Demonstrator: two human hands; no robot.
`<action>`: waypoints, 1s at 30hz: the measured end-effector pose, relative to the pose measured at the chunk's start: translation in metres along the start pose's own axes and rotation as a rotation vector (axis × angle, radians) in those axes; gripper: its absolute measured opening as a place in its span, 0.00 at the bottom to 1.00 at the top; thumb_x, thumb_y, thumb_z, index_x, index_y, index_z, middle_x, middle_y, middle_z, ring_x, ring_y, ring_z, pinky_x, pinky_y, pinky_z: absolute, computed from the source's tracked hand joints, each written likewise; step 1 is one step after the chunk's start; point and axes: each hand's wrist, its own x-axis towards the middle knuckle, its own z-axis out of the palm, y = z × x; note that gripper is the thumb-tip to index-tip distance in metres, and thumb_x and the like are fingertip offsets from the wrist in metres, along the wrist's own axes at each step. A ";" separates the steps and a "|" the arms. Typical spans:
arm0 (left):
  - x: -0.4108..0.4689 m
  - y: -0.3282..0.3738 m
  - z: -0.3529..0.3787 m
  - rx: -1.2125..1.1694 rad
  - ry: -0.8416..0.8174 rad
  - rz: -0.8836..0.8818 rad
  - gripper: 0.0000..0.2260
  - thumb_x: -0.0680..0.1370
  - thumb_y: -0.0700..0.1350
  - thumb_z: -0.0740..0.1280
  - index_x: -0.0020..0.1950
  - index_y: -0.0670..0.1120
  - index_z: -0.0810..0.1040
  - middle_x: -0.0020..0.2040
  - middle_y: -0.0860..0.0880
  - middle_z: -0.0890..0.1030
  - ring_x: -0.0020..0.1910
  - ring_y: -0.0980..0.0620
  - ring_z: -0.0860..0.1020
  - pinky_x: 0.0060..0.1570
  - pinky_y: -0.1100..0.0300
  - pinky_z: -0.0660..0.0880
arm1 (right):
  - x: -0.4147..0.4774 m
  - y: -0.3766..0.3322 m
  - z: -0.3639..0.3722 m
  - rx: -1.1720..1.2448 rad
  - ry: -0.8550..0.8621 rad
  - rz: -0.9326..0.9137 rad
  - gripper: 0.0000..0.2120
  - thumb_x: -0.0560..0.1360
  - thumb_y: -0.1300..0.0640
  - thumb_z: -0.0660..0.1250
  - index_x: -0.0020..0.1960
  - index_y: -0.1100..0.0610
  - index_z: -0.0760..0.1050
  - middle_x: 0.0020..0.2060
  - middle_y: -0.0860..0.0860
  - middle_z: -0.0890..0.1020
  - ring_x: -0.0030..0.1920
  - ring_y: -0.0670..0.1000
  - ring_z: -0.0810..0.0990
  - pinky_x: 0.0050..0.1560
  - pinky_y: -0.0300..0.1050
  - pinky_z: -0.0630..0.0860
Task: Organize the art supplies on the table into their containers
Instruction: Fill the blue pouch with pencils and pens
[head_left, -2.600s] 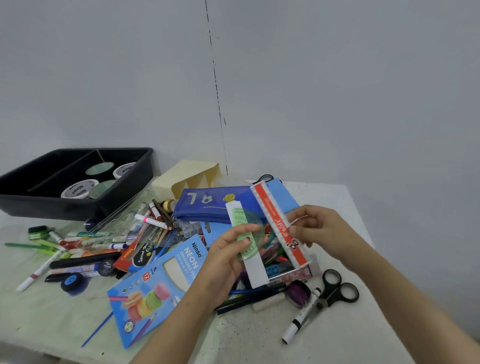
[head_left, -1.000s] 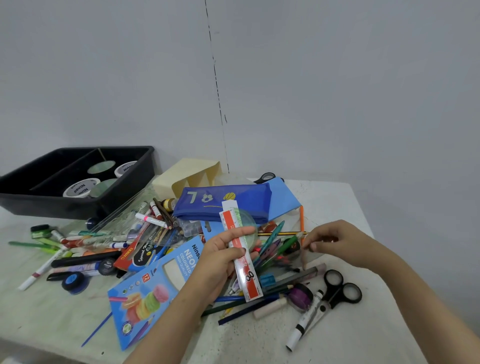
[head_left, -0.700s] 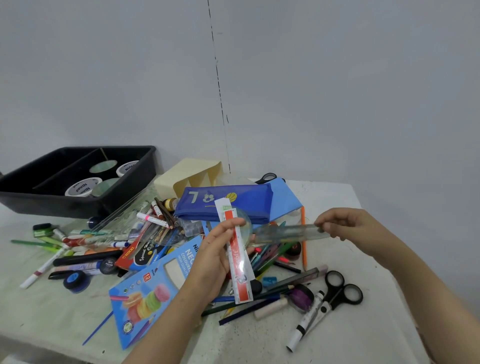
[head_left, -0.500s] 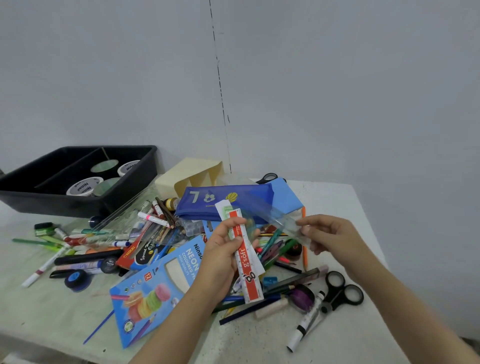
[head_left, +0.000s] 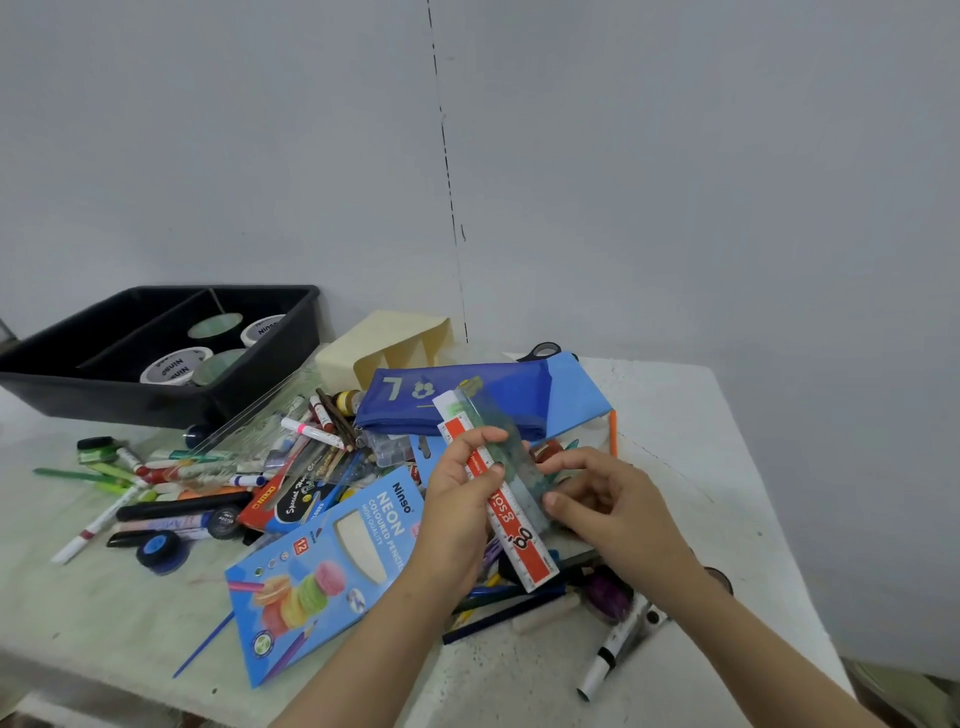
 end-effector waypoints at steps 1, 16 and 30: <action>0.000 0.000 0.000 -0.011 0.003 -0.008 0.15 0.78 0.29 0.56 0.50 0.47 0.76 0.48 0.43 0.82 0.41 0.48 0.81 0.38 0.55 0.79 | 0.000 0.000 0.000 -0.008 -0.020 -0.013 0.10 0.72 0.63 0.70 0.47 0.48 0.78 0.34 0.53 0.82 0.35 0.50 0.80 0.38 0.41 0.77; -0.007 0.010 0.000 -0.114 -0.202 -0.005 0.10 0.80 0.39 0.56 0.55 0.47 0.76 0.45 0.46 0.83 0.45 0.49 0.82 0.45 0.54 0.79 | -0.006 0.001 0.025 0.088 -0.155 -0.119 0.14 0.73 0.60 0.67 0.52 0.42 0.75 0.49 0.42 0.80 0.53 0.47 0.79 0.52 0.39 0.76; 0.006 0.026 -0.027 0.103 -0.342 0.102 0.12 0.83 0.44 0.53 0.61 0.52 0.72 0.52 0.42 0.78 0.48 0.48 0.79 0.47 0.58 0.78 | -0.006 -0.013 0.043 0.225 0.120 -0.056 0.13 0.74 0.67 0.67 0.54 0.52 0.80 0.50 0.43 0.82 0.51 0.43 0.81 0.46 0.33 0.76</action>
